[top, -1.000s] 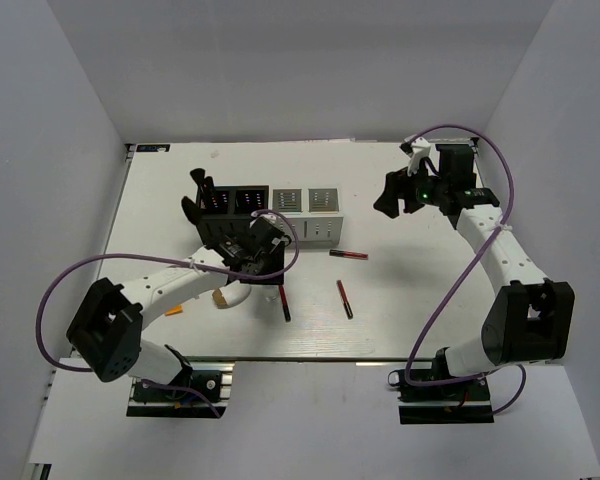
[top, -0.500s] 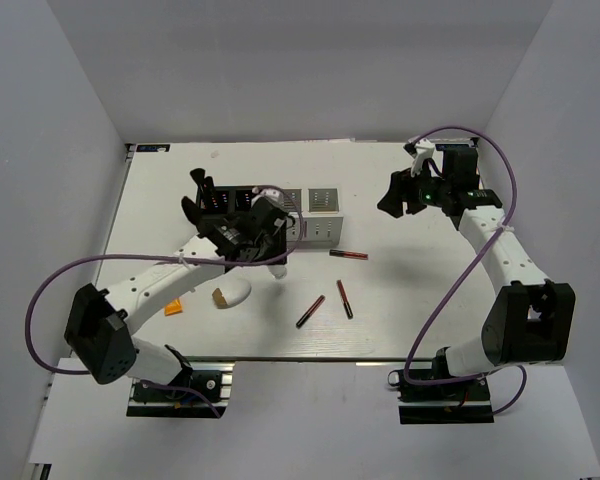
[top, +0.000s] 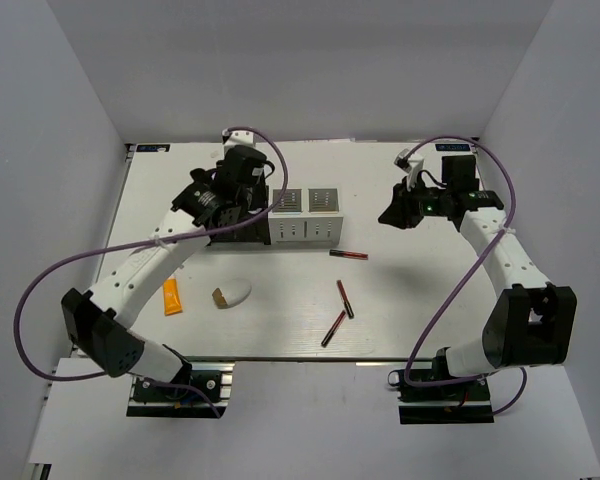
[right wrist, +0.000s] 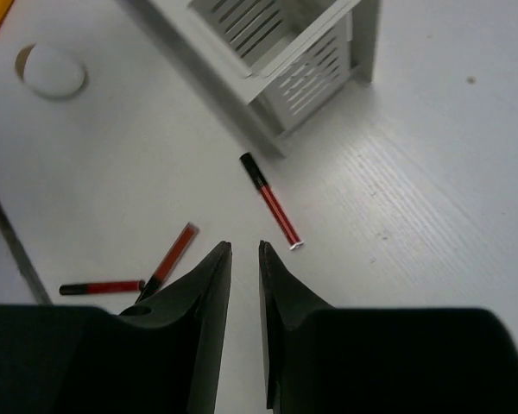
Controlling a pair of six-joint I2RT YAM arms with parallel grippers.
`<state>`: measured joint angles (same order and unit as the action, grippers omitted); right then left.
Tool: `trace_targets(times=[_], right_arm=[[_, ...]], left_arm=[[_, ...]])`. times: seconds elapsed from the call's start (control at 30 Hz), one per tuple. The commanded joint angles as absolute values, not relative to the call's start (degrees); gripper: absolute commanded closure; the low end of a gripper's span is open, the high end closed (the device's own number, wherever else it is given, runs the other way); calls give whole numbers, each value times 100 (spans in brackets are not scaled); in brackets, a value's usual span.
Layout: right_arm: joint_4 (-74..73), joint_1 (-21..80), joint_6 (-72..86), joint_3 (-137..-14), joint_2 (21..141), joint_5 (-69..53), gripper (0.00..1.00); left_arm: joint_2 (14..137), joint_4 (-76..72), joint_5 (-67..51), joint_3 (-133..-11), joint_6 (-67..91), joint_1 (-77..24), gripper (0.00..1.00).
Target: Organize the makeup
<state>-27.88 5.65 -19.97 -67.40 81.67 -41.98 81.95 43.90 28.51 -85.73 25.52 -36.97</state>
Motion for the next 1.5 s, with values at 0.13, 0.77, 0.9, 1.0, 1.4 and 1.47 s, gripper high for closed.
trace_targets(times=[0.13,0.77,0.9,1.0,1.4,1.47], right_arm=[[-3885,571,-3278,-6522,7656,-4940,72],[-3902,571,-3498,-6196,7444,-4904,72],[-3911,571,-3524,-6196,7488,-4913,72],[-3920,580,-3524,-6249,7567,-4913,72],[-4104,589,-3691,-6337,7717,-4966,54],[-4148,607,-3744,-6328,7726,-4966,52]], left_arm=[[8780,3824,2637,-9228,1934,-2866,100],[9616,3700,1301,-9757,1679,-2276,100],[9405,3674,1213,-9335,1722,-2276,100],[9255,3621,1152,-9133,1740,-2276,100],[9448,3516,1107,-8824,1793,-2276,82],[9544,3507,1108,-8859,1793,-2276,73]])
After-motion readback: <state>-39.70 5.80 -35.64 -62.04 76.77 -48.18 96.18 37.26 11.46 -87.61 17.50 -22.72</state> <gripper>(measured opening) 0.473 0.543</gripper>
